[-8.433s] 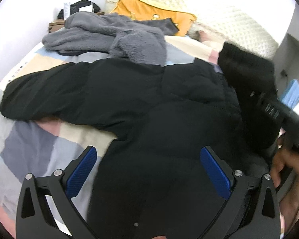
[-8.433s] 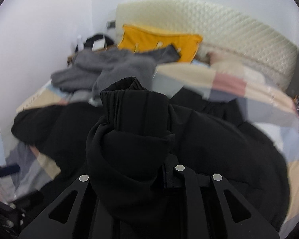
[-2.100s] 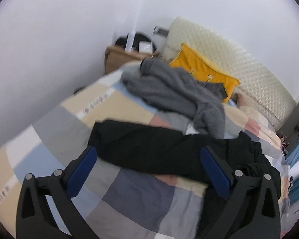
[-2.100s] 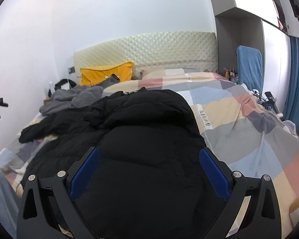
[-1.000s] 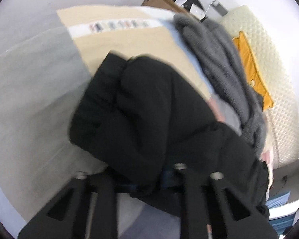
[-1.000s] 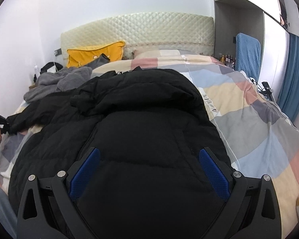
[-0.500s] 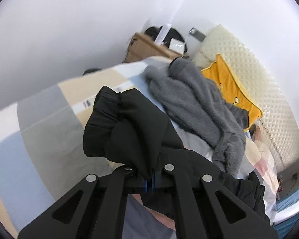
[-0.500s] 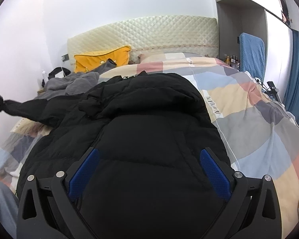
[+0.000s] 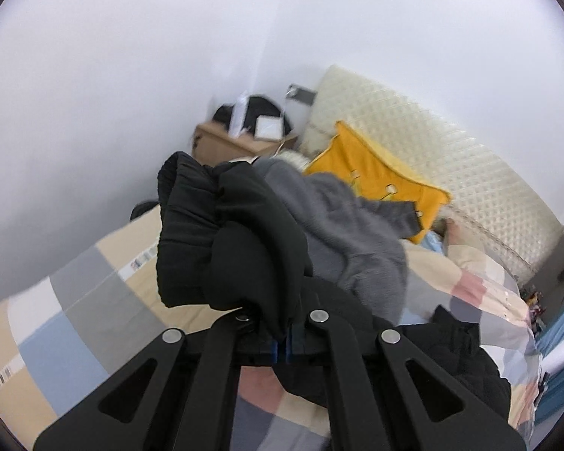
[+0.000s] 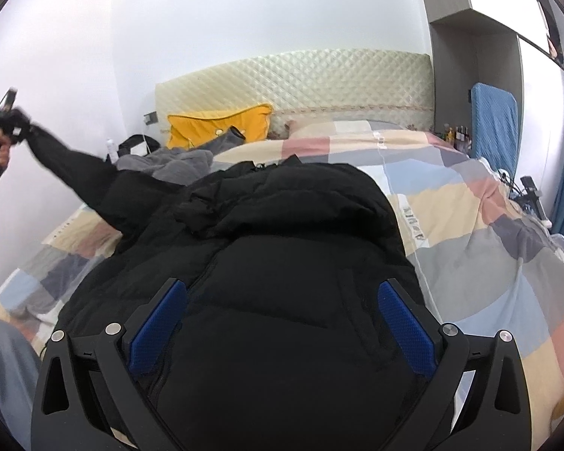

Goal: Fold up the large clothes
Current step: 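Lift the held sleeve and carry it over the jacket body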

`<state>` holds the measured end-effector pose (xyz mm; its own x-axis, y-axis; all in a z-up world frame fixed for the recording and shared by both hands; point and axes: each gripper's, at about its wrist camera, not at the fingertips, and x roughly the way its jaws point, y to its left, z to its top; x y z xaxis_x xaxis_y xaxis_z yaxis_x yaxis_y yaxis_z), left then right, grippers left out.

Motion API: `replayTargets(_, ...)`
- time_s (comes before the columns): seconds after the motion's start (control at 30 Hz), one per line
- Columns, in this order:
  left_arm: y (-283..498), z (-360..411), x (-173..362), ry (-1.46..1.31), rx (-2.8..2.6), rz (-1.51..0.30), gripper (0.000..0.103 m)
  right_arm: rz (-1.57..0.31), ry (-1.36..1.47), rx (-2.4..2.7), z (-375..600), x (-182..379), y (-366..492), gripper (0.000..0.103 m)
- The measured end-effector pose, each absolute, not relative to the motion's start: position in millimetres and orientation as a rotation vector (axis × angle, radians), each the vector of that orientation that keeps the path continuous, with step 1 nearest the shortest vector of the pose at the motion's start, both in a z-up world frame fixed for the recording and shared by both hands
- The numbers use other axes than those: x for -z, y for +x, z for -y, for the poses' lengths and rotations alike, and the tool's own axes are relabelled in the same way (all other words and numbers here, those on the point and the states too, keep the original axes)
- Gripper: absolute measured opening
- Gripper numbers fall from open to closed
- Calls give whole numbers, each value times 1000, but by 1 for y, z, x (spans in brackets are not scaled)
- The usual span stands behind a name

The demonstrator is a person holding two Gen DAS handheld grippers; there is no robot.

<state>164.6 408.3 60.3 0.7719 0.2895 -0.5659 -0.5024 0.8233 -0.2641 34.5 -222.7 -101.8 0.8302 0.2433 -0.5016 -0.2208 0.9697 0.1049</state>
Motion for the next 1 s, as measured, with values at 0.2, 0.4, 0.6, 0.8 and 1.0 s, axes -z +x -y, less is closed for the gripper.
replayTargets(0.2, 182, -336, -109, -329, -370, -480, 2, -510, 39, -254, 241, 94, 38, 102)
replayTargets(0.4, 208, -257, -133, -248, -278, -469, 2, -514, 62, -256, 258, 94, 49, 102)
replayTargets(0.6, 234, -174, -138, -157, -172, -475, 2, -513, 65, -255, 270, 93, 57, 102)
replayTargets(0.8, 256, -98, -131, -106, -54, -488, 2, -504, 46, -242, 286, 90, 70, 102)
replayTargets(1.0, 270, -24, -86, -134, 94, -545, 2, -493, 96, -236, 309, 93, 66, 102)
